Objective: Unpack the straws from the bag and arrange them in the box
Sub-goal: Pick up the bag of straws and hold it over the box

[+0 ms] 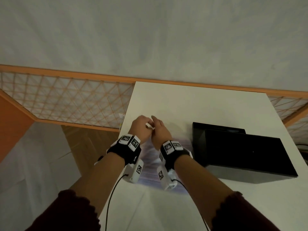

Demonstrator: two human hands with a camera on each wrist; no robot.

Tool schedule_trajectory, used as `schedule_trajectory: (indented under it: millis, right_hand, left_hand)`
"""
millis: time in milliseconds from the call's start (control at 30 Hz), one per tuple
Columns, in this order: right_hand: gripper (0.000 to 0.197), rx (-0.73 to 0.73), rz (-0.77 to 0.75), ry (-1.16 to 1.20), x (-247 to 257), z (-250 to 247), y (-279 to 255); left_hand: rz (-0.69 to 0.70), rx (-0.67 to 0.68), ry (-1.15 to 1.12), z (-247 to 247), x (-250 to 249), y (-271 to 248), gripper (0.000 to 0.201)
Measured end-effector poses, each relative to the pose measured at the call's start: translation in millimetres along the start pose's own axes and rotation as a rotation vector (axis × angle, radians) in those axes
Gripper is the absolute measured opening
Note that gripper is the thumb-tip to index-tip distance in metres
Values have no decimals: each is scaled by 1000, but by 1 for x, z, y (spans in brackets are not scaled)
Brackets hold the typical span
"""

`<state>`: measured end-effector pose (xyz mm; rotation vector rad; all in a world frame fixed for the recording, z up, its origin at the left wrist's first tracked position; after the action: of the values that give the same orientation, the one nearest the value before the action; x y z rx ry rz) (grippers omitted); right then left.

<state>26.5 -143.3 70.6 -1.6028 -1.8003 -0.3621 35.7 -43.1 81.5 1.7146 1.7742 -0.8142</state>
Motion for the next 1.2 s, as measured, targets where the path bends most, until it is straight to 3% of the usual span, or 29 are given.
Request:
schedule_trajectory:
  millis: [133, 233, 433, 733, 867, 1067, 1133, 1200]
  right_hand:
    - [37, 79, -58, -174, 11, -9, -1]
    - [30, 119, -150, -280, 20, -12, -12]
    - [27, 13, -256, -204, 24, -58, -30]
    - [29, -133, -141, -387, 2, -160, -54]
    - [32, -180, -106, -432, -7, -181, -65]
    - [20, -236, -184, -274, -8, -183, -72]
    - [11, -216, -201, -291, -6, -183, -77]
    - [15, -209, -186, -322, -5, -183, -81]
  left_hand:
    - [-39, 2, 83, -24, -10, -13, 32]
    - [-59, 18, 127, -41, -17, -26, 21]
    - [44, -279, -113, -72, -47, -71, 12]
    - [57, -455, -460, -104, -58, -114, 16]
    - [105, -386, -300, -81, -48, -110, 23]
    - [124, 37, 39, -56, -34, -86, 40]
    - [58, 52, 51, -53, -32, -78, 35]
    - [-16, -68, -63, -52, -32, -72, 26]
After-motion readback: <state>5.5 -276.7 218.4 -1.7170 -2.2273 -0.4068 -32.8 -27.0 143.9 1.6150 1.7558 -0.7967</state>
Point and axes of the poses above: each hand's wrist, its own y-axis towards the middle knuckle, its own z-axis out of the palm, x = y × z, the point moved 1 cm from there along y, towards the middle knuckle, and after that the axes turned 4 degrees about -y, right-handed, at the moved point
